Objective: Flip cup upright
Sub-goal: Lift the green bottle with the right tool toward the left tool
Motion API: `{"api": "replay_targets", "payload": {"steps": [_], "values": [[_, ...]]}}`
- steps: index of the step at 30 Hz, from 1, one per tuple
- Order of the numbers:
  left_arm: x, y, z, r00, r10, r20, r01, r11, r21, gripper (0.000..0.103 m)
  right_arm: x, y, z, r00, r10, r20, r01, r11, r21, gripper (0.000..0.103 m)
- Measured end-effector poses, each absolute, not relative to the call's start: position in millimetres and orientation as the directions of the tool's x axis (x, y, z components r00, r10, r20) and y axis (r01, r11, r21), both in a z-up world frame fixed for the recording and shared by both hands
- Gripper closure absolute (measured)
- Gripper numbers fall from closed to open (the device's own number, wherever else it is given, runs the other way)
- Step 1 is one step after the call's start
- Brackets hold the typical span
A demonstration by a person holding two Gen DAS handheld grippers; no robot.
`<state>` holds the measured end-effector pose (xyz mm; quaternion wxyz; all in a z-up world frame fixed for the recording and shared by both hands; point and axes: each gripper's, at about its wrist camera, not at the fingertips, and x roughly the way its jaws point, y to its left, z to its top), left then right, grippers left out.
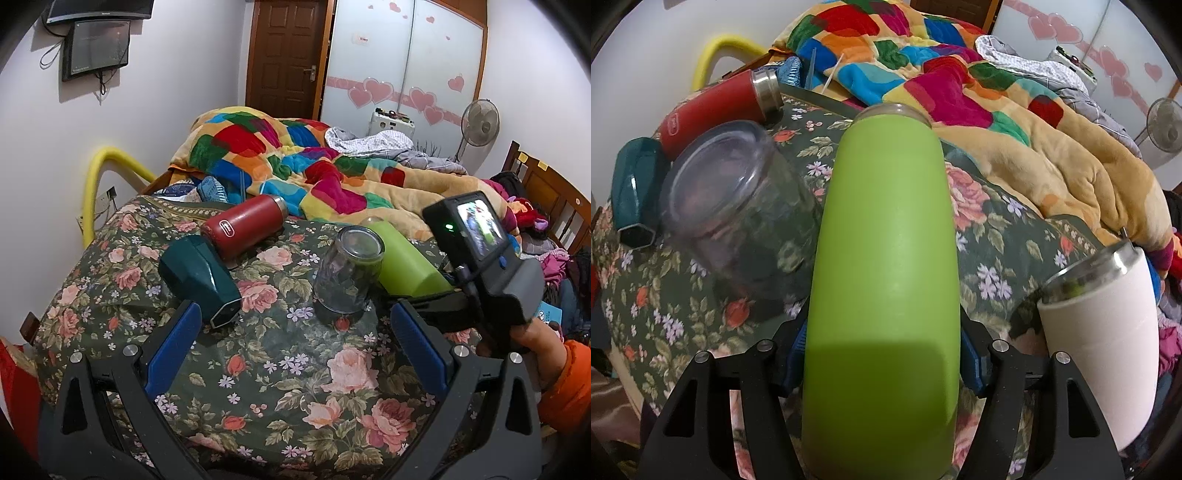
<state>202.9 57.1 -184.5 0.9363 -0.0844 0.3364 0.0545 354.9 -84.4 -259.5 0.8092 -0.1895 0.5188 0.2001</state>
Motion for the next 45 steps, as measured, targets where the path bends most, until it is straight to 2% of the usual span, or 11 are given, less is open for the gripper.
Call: {"api": "replay_targets", "payload": {"steps": [26,31,37,45], "values": [[150.6,34.8,-140.1,0.825,0.053,-0.563,-0.138,0.985,-0.108,0.0,250.1,-124.4,-180.4,0.505,0.288,-0.814,-0.552,0.832,-0.048,0.041],[149.4,38.9,-145.9,0.812,0.052,-0.581,-0.143,0.984,-0.111,0.0,239.7,-116.6,-192.4,0.476,0.319,-0.819,-0.581,0.814,-0.02,0.041],[150.9,48.7,-160.3,0.79,0.058,-0.611,-0.16,0.981,-0.114,0.0,236.1,-94.4,-233.4,0.393,0.329,-0.859,-0.611,0.791,0.024,0.041],[164.8,64.5,-187.9,0.744,0.009,-0.668,-0.168,0.97,-0.174,0.0,237.0,-79.3,-264.9,0.345,0.301,-0.889,-0.651,0.759,0.004,0.041]]}}
